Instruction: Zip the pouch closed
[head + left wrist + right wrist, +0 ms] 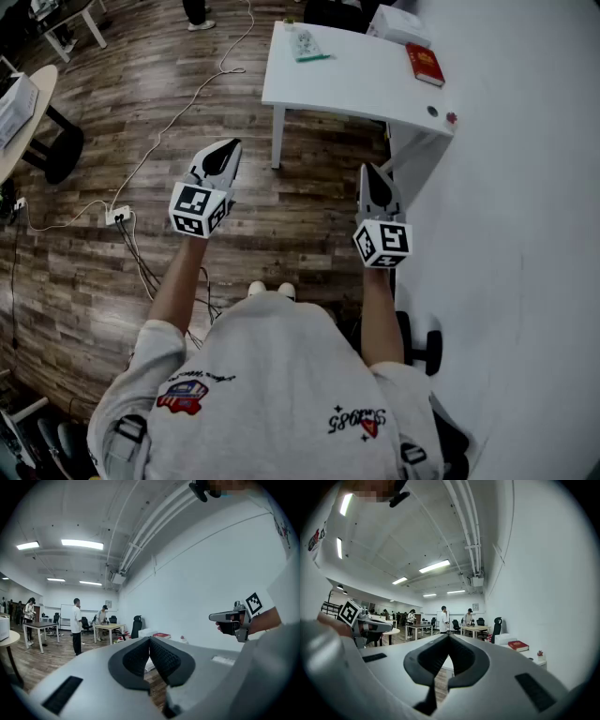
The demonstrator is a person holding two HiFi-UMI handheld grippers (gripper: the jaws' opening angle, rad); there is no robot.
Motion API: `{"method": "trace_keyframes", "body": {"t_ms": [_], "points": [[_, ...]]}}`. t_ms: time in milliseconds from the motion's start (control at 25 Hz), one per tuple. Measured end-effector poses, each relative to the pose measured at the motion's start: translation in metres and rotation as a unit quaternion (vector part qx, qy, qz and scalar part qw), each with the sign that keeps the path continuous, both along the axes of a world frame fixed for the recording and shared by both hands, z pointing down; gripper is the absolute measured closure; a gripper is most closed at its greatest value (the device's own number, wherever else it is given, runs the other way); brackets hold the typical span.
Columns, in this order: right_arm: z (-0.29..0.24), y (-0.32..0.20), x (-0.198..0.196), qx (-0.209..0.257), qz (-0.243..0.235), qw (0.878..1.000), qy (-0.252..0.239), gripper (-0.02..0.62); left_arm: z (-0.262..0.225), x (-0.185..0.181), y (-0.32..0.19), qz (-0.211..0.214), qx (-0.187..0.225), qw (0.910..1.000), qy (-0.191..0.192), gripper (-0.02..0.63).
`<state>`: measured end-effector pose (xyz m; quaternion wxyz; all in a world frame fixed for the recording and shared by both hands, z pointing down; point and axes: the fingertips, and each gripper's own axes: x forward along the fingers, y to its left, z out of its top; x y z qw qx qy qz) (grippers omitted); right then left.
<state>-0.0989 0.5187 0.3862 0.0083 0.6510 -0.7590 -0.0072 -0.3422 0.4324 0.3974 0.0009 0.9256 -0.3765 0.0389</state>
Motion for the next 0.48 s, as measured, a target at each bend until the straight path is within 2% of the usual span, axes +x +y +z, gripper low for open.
{"method": "trace_keyframes", "body": {"t_ms": [200,400,480], "points": [[-0.006,0.008,0.013,-0.001,-0.007,1.0,-0.006,0.597,-0.008,0.014,0.01,-0.002,-0.002,1.0,0.006,0.6],[0.001,0.012,0.017,-0.01,-0.014,1.0,-0.005,0.593,0.0,0.03,0.023,0.012,-0.012,0.9999,-0.004,0.598],[0.002,0.013,0.018,-0.012,-0.018,1.0,-0.004,0.561,0.002,0.034,0.028,0.015,-0.015,0.9998,-0.004,0.598]]}}
